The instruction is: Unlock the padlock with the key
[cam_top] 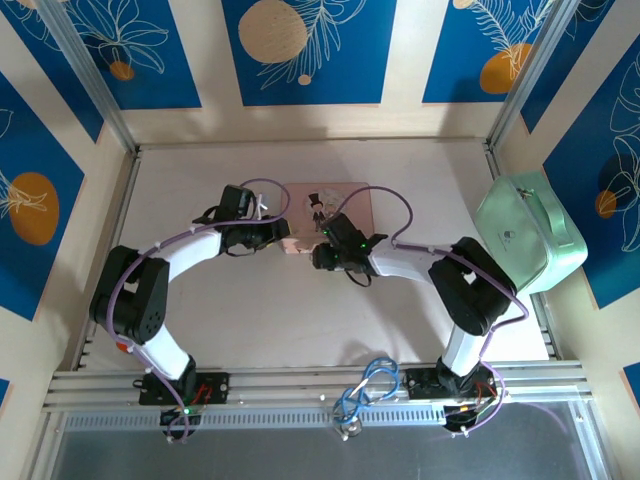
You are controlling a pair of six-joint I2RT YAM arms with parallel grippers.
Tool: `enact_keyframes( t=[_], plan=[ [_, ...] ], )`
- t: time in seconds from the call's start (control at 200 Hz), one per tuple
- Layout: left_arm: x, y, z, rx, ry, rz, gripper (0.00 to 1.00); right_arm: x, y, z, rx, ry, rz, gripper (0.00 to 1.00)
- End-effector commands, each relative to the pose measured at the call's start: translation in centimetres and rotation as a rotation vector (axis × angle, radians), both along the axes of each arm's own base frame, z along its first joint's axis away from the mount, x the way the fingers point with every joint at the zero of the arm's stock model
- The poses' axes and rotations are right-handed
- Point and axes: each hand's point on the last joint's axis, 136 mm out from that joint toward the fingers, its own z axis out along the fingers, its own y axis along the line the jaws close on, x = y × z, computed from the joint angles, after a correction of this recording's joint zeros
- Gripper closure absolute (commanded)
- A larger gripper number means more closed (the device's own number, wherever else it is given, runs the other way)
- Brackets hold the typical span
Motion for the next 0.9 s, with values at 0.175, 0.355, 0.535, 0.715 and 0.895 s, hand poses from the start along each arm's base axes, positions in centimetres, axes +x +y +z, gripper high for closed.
enact_keyframes(
  t=[0.175, 0.355, 0.535, 0.715, 0.895],
  plan=[
    [-0.2, 0.5, 0.1, -0.007, -0.006, -0.015, 0.59, 1.5, 1.0, 0.2, 0.078, -0.047, 0.037, 0.55],
    [-0.2, 0.6, -0.1, -0.006, -0.001, -0.014, 0.59, 1.6, 0.8, -0.3, 0.056, -0.033, 0.035, 0.57],
    [-0.2, 0.6, -0.1, -0.006, -0.003, -0.015, 0.59, 0.7, 1.1, 0.6, 0.048, -0.063, 0.073, 0.52],
    [-0.2, 0.5, -0.2, -0.006, 0.000, -0.014, 0.59, 0.7, 0.5, 0.3, 0.030, -0.058, 0.060, 0.52],
    [-0.3, 0.7, -0.5, 0.006, 0.012, -0.009, 0.59, 0.9, 0.1, -0.3, 0.007, -0.042, 0.052, 0.56]
  ],
)
